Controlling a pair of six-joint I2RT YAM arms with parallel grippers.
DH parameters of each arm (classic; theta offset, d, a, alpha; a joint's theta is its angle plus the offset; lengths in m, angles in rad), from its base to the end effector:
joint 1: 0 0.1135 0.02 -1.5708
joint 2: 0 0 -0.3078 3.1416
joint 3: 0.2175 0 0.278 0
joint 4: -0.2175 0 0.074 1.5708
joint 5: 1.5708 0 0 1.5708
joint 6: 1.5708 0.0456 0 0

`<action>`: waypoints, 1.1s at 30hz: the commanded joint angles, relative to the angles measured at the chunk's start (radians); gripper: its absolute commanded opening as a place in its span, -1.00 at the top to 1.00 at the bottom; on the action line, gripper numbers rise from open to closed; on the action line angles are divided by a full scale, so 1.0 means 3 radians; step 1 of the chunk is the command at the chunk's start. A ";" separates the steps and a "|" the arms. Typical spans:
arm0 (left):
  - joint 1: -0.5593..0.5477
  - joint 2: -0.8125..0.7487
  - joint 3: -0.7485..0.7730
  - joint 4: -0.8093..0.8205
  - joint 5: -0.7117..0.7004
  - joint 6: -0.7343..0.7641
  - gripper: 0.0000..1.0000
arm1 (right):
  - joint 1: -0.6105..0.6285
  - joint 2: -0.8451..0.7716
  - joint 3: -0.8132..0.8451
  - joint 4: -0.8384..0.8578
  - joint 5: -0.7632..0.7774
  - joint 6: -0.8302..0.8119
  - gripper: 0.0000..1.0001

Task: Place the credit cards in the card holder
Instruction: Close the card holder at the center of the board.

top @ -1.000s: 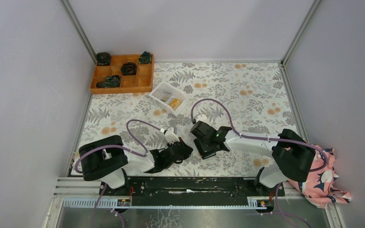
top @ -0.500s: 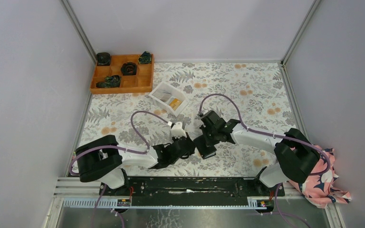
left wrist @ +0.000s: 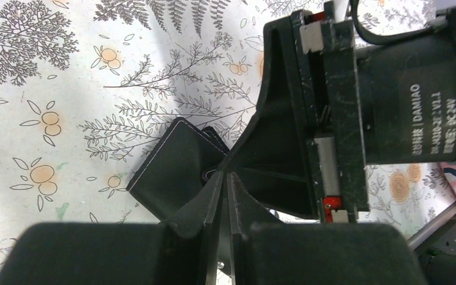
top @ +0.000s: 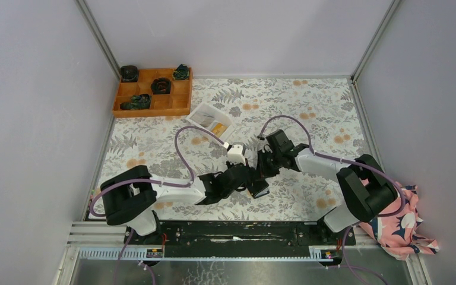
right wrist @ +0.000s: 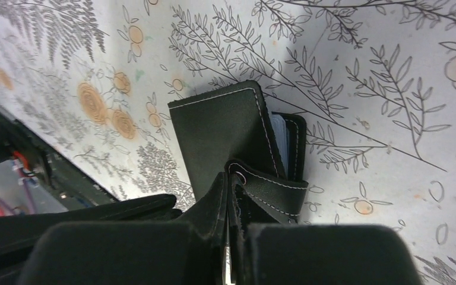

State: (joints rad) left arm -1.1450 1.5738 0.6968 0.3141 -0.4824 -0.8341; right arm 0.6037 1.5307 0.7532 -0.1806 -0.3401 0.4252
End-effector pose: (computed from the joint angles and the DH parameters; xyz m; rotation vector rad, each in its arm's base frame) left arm 0.1586 -0.2985 0.1899 0.0441 2.1384 -0.6906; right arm 0.2470 0.1888 0.1777 -0.3804 2.6328 0.8105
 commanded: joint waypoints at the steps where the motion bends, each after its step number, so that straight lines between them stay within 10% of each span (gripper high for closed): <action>1: 0.0047 0.0071 0.0095 0.0034 0.0061 0.0211 0.74 | -0.0106 0.0335 -0.0184 0.0399 -0.0068 0.0086 1.00; 12: 0.0095 0.0057 0.0055 0.0145 0.0135 0.0270 0.74 | -0.0238 0.0488 -0.0251 0.0528 -0.0174 0.0115 1.00; 20: 0.0097 -0.0325 -0.0210 0.0106 -0.0240 0.0020 0.65 | -0.0234 -0.0016 0.0038 0.0287 -0.0109 -0.0073 0.30; 33: -0.0103 -0.0530 -0.0631 -0.0133 -0.0470 -0.0519 0.53 | -0.0106 -0.0509 0.0416 0.0095 0.0183 -0.0146 0.09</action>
State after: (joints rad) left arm -1.1473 1.4002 0.5339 0.2909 -0.5713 -0.9291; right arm 0.5465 1.4475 0.8375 -0.1051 -0.3916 0.4168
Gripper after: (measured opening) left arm 0.233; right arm 0.449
